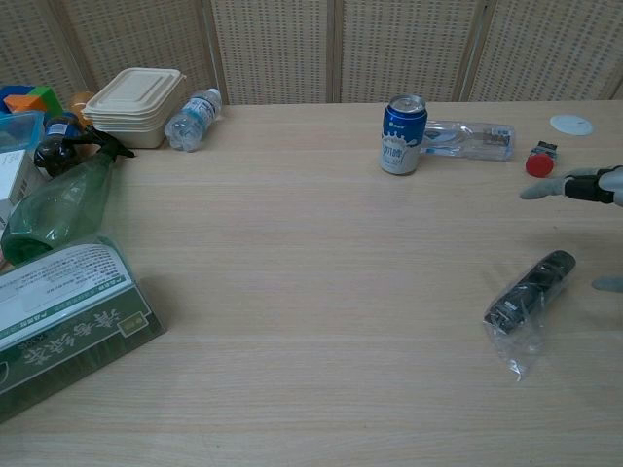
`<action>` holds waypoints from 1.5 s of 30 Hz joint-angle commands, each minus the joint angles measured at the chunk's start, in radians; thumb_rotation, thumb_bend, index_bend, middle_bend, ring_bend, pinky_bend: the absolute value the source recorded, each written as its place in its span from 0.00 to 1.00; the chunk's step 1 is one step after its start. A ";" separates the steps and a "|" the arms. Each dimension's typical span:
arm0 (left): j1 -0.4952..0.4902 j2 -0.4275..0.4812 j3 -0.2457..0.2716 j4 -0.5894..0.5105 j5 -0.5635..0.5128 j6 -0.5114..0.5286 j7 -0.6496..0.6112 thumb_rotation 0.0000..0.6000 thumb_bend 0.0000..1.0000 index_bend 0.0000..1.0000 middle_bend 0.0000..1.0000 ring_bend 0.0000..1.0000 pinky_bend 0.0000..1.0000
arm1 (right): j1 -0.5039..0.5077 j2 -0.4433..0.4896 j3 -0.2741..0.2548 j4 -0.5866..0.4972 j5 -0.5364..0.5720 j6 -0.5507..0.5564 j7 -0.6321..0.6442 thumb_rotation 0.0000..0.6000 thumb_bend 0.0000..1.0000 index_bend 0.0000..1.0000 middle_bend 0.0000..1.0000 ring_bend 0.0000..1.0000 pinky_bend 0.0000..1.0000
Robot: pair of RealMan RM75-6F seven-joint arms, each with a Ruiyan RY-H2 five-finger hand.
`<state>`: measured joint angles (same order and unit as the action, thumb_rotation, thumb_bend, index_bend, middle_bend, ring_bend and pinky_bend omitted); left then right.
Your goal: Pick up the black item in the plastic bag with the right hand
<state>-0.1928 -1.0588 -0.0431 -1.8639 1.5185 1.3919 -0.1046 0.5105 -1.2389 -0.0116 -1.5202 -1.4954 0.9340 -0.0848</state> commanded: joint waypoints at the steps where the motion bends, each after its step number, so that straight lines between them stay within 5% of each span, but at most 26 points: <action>1: 0.000 -0.001 0.001 0.003 0.000 -0.001 -0.004 1.00 0.30 0.00 0.00 0.00 0.00 | 0.007 -0.025 -0.001 0.021 0.004 -0.010 -0.009 0.91 0.27 0.00 0.00 0.00 0.00; 20: 0.016 0.004 0.007 0.009 0.008 0.022 -0.019 1.00 0.30 0.00 0.00 0.00 0.00 | 0.035 -0.179 -0.028 0.239 -0.018 -0.052 0.075 0.93 0.27 0.01 0.00 0.00 0.00; 30: 0.018 0.000 0.008 0.015 0.006 0.021 -0.025 1.00 0.30 0.00 0.00 0.00 0.00 | 0.016 -0.207 -0.038 0.279 -0.023 -0.018 0.105 1.00 0.27 0.21 0.13 0.01 0.00; 45: 0.021 0.001 0.008 0.014 0.009 0.026 -0.025 1.00 0.30 0.00 0.00 0.00 0.00 | 0.007 -0.242 -0.037 0.305 -0.028 0.008 0.124 1.00 0.25 0.50 0.37 0.24 0.19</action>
<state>-0.1722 -1.0578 -0.0350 -1.8499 1.5275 1.4175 -0.1301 0.5172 -1.4802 -0.0496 -1.2160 -1.5221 0.9407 0.0392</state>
